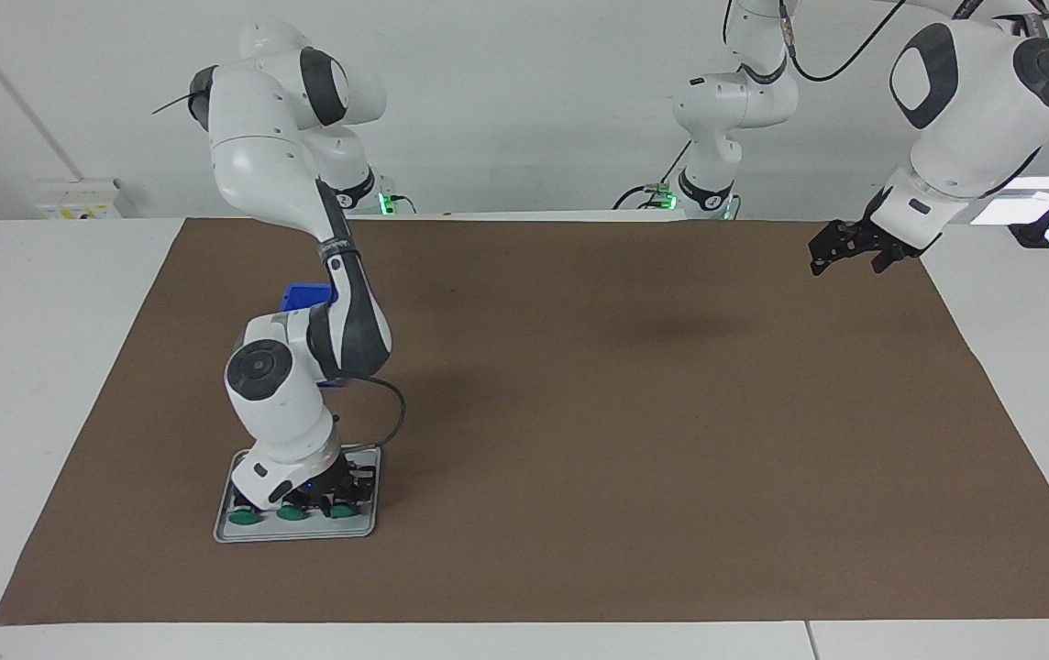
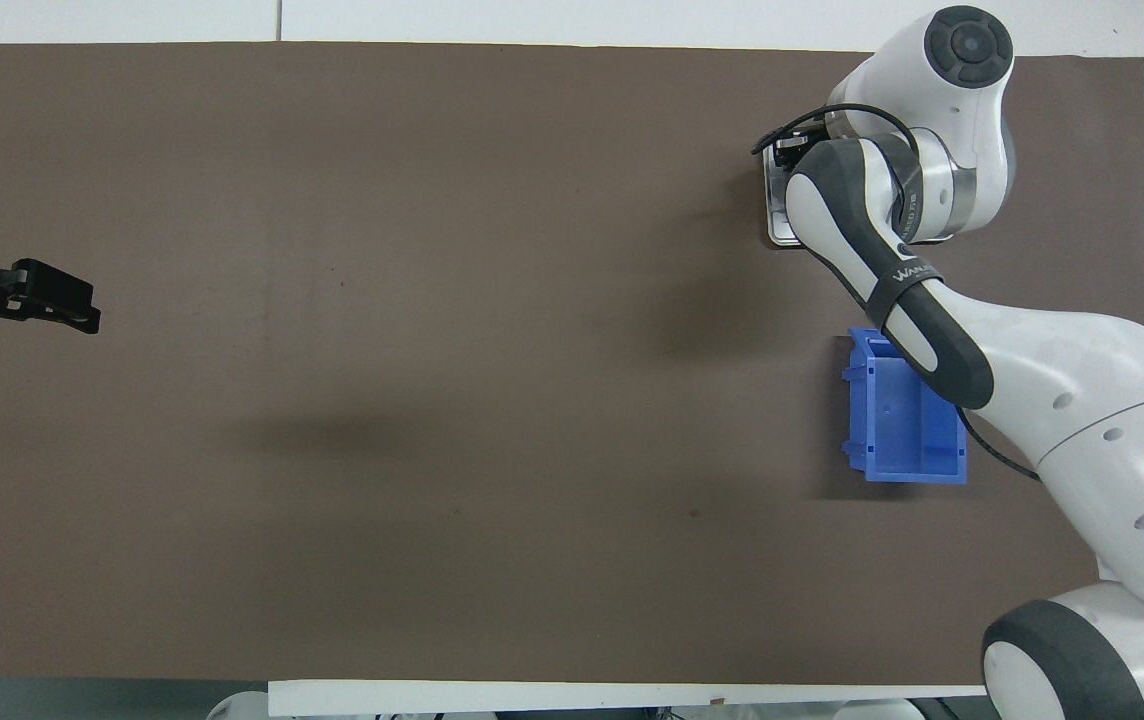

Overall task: Place and press button with both arms
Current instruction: 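Grasp a black-and-green button part in the tray with the right gripper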

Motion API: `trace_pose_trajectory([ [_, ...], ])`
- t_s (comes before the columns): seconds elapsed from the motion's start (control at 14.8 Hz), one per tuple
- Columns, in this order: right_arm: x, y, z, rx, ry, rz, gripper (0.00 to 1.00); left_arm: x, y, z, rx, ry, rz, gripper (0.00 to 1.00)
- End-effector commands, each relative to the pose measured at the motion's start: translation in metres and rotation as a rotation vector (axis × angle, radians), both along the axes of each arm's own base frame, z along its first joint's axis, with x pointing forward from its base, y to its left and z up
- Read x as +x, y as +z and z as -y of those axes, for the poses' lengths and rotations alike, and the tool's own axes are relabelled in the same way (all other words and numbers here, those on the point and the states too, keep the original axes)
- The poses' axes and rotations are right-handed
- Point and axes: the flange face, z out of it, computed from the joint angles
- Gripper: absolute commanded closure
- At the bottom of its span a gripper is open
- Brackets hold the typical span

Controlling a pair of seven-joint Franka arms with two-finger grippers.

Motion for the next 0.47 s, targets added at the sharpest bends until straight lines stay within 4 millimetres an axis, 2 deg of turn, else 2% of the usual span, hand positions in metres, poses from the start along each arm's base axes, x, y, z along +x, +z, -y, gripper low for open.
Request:
trace_pose_trajectory([
  [0.0, 0.004, 0.017, 0.001, -0.008, -0.018, -0.025, 0.75, 0.001, 0.004, -0.002, -0.010, -0.006, 0.010, 0.00],
  [0.34, 0.007, 0.084, 0.008, -0.026, -0.032, -0.092, 0.77, 0.001, 0.004, -0.002, -0.010, -0.006, 0.010, 0.00],
  [0.41, 0.004, 0.096, 0.004, -0.018, -0.032, -0.094, 0.77, 0.001, 0.004, -0.002, -0.010, -0.006, 0.010, 0.00],
])
